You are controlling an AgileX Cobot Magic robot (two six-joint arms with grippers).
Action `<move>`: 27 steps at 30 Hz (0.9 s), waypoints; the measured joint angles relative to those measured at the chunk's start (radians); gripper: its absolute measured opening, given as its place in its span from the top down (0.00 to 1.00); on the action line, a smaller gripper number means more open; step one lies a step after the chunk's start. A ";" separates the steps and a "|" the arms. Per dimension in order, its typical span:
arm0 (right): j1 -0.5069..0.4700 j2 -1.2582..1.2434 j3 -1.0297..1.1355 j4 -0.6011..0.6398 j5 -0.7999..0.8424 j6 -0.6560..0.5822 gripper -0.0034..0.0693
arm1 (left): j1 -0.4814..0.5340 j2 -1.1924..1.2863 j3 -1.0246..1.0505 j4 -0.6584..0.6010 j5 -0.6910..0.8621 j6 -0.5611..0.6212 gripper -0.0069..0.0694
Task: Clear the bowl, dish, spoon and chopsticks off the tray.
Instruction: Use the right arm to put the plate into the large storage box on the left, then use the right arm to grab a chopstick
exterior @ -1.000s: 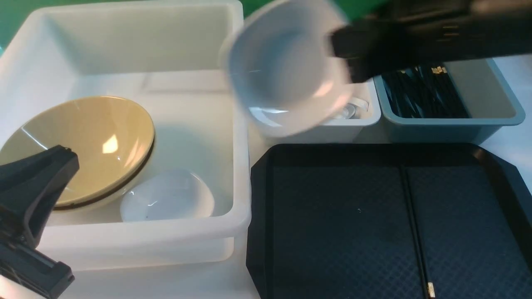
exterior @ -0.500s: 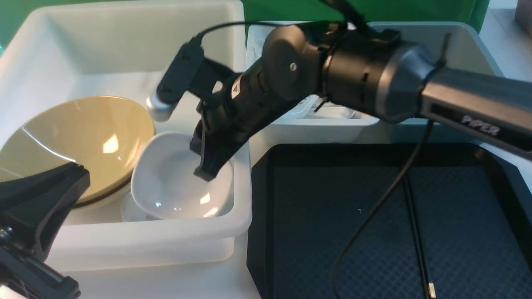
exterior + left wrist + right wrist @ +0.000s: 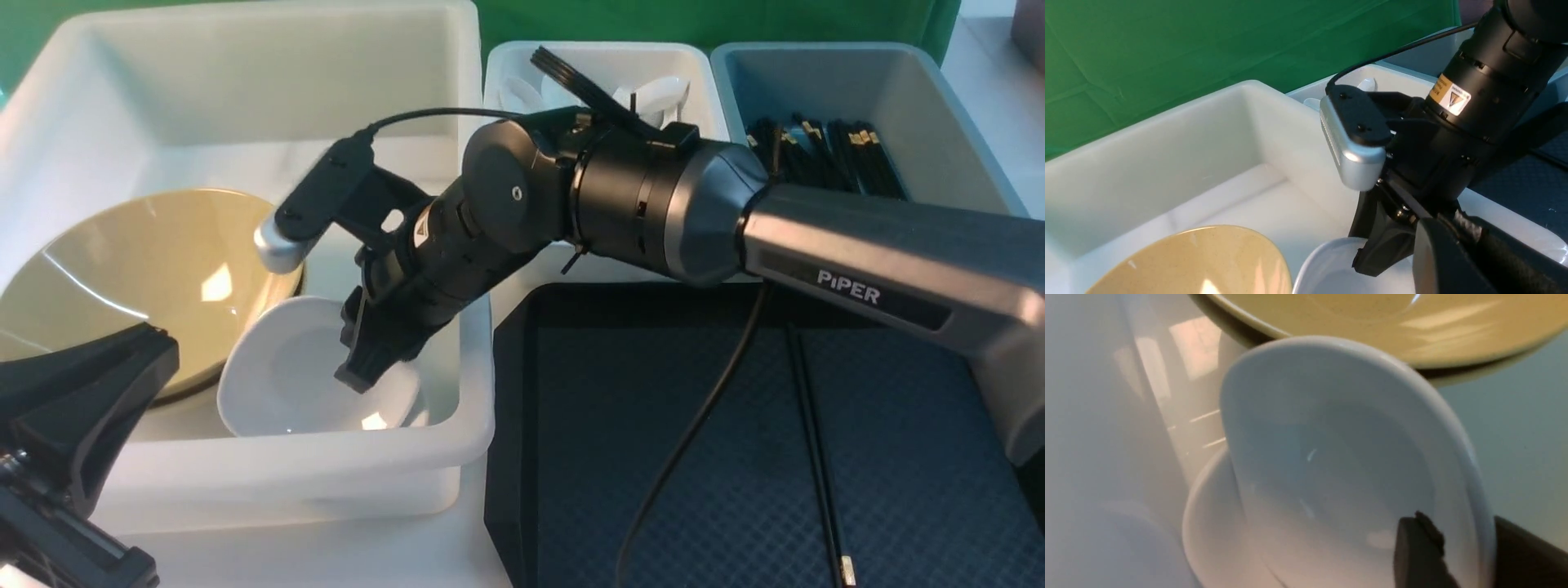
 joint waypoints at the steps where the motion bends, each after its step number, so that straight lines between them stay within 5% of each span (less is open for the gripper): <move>1: -0.005 -0.003 -0.012 0.001 0.010 0.028 0.48 | 0.000 0.000 0.000 0.000 0.001 0.000 0.92; 6: -0.050 -0.062 -0.119 -0.036 0.179 0.113 0.35 | 0.000 0.000 0.000 0.012 0.018 0.000 0.92; 15: -0.179 -0.246 -0.228 -0.276 0.483 0.245 0.36 | 0.000 0.000 0.000 0.017 0.031 -0.026 0.92; 20: -0.241 -0.305 -0.221 -0.399 0.560 0.282 0.41 | 0.053 0.065 -0.026 0.100 0.077 -0.290 0.92; 24: -0.262 -0.359 -0.160 -0.413 0.561 0.297 0.45 | 0.137 0.238 -0.180 0.259 0.266 -0.510 0.92; 27: -0.262 -0.416 -0.067 -0.410 0.561 0.307 0.47 | 0.183 0.401 -0.342 0.313 0.421 -0.572 0.92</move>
